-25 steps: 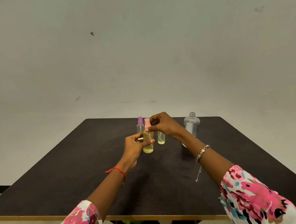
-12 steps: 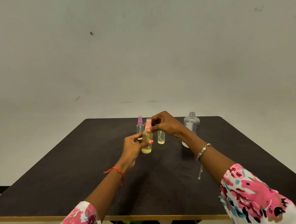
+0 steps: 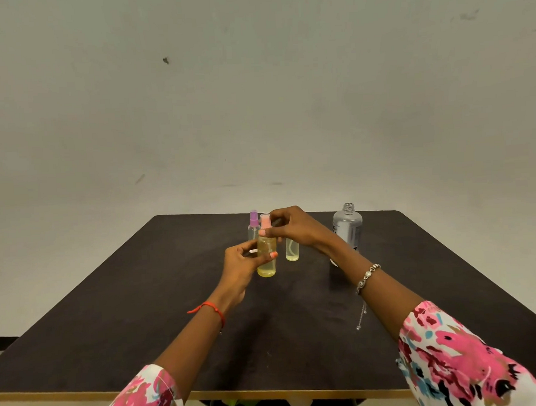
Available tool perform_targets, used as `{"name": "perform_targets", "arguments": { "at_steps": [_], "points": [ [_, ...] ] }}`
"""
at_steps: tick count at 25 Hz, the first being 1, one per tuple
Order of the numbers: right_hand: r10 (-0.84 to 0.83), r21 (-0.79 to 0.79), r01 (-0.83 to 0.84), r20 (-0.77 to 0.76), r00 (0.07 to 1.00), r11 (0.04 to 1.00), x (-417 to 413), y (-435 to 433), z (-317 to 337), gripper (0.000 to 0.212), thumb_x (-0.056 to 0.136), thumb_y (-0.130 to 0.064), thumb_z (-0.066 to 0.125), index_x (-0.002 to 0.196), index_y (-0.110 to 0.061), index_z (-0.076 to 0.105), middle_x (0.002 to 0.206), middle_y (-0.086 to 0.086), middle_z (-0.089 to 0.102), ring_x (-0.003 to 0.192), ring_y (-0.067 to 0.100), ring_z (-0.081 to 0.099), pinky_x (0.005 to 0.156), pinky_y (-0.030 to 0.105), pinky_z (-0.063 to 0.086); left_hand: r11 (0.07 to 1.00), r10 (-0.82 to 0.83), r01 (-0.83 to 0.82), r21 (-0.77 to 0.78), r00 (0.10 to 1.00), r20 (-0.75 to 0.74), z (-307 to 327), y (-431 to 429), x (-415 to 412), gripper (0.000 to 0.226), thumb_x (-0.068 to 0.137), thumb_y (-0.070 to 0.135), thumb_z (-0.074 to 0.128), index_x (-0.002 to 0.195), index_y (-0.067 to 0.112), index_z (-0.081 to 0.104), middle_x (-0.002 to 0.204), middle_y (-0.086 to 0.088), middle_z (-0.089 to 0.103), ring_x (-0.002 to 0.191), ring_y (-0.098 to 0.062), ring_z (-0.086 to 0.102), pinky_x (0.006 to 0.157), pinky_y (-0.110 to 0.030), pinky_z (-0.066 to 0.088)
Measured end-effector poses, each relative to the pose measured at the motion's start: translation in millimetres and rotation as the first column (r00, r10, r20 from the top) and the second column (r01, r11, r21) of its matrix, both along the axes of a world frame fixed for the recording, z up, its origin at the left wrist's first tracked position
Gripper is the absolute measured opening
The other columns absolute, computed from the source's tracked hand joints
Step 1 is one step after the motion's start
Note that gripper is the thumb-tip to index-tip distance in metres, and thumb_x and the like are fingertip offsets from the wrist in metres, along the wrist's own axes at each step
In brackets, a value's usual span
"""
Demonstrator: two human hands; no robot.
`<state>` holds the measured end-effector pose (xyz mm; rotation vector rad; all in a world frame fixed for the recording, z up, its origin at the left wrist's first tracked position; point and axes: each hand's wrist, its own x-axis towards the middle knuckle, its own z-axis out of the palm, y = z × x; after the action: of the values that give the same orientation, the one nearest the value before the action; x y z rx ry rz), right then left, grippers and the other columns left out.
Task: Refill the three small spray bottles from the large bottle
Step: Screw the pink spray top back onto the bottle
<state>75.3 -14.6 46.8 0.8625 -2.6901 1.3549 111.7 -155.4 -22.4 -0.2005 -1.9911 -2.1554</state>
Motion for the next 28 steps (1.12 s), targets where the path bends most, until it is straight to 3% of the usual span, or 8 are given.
{"name": "perform_targets", "arguments": {
  "at_steps": [3, 8, 14, 16, 19, 24, 26, 28],
  "points": [
    [0.035, -0.051, -0.035, -0.005, 0.999, 0.998, -3, 3, 0, 0.025, 0.077, -0.01, 0.07, 0.102, -0.007, 0.067, 0.091, 0.0, 0.067, 0.079, 0.006, 0.063, 0.076, 0.021, 0.051, 1.0, 0.001, -0.001, -0.007, 1.0, -0.013, 4, -2, 0, 0.031, 0.069, 0.003, 0.073, 0.083, 0.029, 0.066, 0.084, 0.011, 0.068, 0.081, -0.003, 0.064, 0.067, -0.017, 0.047],
    [-0.151, -0.09, 0.144, -0.066, 0.986, 0.985, -3, -6, -11, 0.024, 0.066, -0.028, 0.08, 0.063, -0.019, 0.058, 0.062, -0.006, 0.061, 0.052, 0.0, 0.057, 0.051, 0.011, 0.043, 1.0, -0.013, 0.013, 0.015, 1.0, 0.0, 2, -3, 3, 0.033, 0.071, 0.003, 0.072, 0.099, 0.018, 0.066, 0.092, 0.005, 0.068, 0.088, -0.006, 0.064, 0.075, -0.023, 0.049],
    [0.11, -0.113, -0.104, 0.05, 0.993, 0.988, -5, -1, -1, 0.026, 0.08, -0.014, 0.068, 0.106, -0.011, 0.065, 0.093, -0.007, 0.069, 0.083, 0.003, 0.065, 0.07, 0.015, 0.053, 0.992, -0.128, 0.127, 0.016, 0.992, 0.021, 6, -11, 3, 0.03, 0.071, 0.003, 0.071, 0.099, 0.015, 0.067, 0.106, -0.009, 0.068, 0.103, -0.022, 0.063, 0.091, -0.038, 0.05],
    [0.094, -0.131, -0.088, 0.042, 0.995, 0.987, -3, -2, -2, 0.025, 0.077, -0.013, 0.071, 0.101, -0.01, 0.069, 0.085, -0.012, 0.07, 0.077, -0.002, 0.067, 0.071, 0.015, 0.054, 0.989, -0.147, 0.147, 0.003, 0.989, 0.025, 7, -13, 4, 0.032, 0.071, 0.002, 0.071, 0.101, 0.012, 0.067, 0.107, -0.01, 0.068, 0.102, -0.022, 0.063, 0.089, -0.037, 0.051],
    [-0.056, -0.242, 0.065, 0.046, 0.997, 0.968, -1, -7, -8, 0.024, 0.066, -0.018, 0.081, 0.086, -0.009, 0.072, 0.081, 0.006, 0.073, 0.071, 0.007, 0.066, 0.07, 0.021, 0.054, 0.996, -0.092, 0.093, -0.019, 0.996, 0.016, 8, -12, 4, 0.033, 0.07, 0.002, 0.072, 0.102, 0.009, 0.067, 0.099, -0.004, 0.069, 0.096, -0.016, 0.065, 0.081, -0.029, 0.053],
    [-0.307, -0.285, 0.301, 0.023, 0.951, 0.91, 4, -29, -19, 0.033, 0.06, -0.029, 0.084, 0.072, -0.004, 0.066, 0.068, 0.006, 0.064, 0.06, 0.009, 0.059, 0.052, 0.017, 0.043, 1.0, -0.007, 0.007, -0.029, 1.0, -0.009, 8, -7, 3, 0.024, 0.071, 0.003, 0.072, 0.094, 0.009, 0.068, 0.089, -0.003, 0.07, 0.091, -0.018, 0.065, 0.086, -0.032, 0.052],
    [-0.285, -0.256, 0.28, 0.017, 0.958, 0.925, 1, -29, -16, 0.033, 0.064, -0.029, 0.082, 0.074, -0.003, 0.065, 0.075, 0.012, 0.064, 0.063, 0.01, 0.057, 0.053, 0.017, 0.044, 1.0, -0.007, 0.007, -0.001, 1.0, 0.004, 7, -9, 4, 0.025, 0.072, 0.003, 0.071, 0.096, 0.01, 0.067, 0.095, -0.007, 0.069, 0.096, -0.021, 0.064, 0.09, -0.036, 0.05],
    [-0.1, -0.247, 0.123, 0.101, 0.99, 0.961, 0, -21, -10, 0.032, 0.073, -0.022, 0.076, 0.094, -0.001, 0.065, 0.095, 0.015, 0.066, 0.077, 0.013, 0.06, 0.057, 0.015, 0.045, 0.999, -0.039, 0.038, 0.038, 0.999, 0.027, 8, -14, 3, 0.03, 0.075, 0.002, 0.068, 0.104, 0.006, 0.065, 0.106, -0.012, 0.068, 0.103, -0.025, 0.063, 0.093, -0.04, 0.049]
  ]
}}
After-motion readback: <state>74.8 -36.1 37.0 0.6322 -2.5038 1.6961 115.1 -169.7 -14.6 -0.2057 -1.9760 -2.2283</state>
